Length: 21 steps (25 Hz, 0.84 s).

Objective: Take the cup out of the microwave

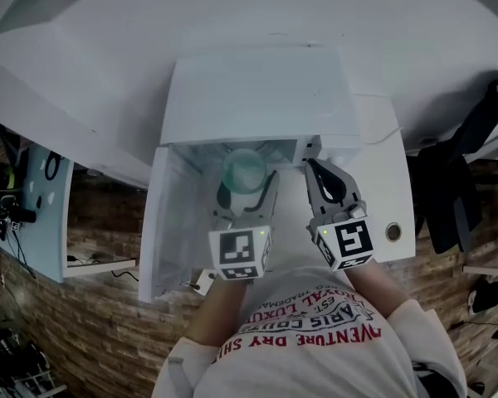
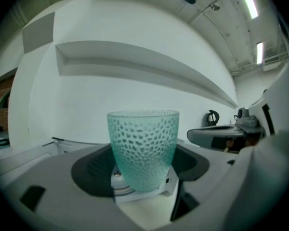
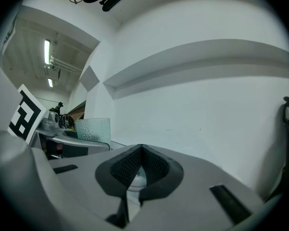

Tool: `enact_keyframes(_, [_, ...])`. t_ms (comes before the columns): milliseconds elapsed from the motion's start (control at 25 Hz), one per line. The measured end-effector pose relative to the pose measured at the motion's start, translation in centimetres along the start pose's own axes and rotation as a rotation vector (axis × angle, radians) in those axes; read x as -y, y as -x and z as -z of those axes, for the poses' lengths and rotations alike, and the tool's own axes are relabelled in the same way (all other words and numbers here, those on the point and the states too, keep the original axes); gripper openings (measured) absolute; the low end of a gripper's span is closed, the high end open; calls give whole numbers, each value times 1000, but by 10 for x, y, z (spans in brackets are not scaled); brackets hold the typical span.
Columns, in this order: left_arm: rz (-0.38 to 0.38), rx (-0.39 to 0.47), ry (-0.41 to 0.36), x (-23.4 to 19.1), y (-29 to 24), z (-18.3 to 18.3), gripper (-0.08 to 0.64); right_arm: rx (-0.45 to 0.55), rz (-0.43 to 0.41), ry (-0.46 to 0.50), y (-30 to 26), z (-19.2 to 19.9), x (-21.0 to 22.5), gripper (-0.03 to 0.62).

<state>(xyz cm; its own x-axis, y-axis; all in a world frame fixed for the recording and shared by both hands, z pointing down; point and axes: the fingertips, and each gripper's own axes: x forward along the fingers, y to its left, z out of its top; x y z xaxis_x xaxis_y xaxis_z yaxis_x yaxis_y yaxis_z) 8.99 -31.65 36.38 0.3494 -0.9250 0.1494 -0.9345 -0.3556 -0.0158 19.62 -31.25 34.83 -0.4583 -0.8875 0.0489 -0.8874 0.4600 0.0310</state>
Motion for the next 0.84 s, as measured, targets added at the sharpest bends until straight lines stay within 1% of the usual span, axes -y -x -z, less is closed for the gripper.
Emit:
enact_keyframes(400, [6,-10,5,5,1,5,359,-8,12,4,3,3,3,5])
enact_keyframes(640, [14,-23,21,10,1,10,359,-15,13,4,7,7,5,5])
enact_keyframes(840, [14,-23,11,14,1,11,359,-19,11,5,10,9,7,5])
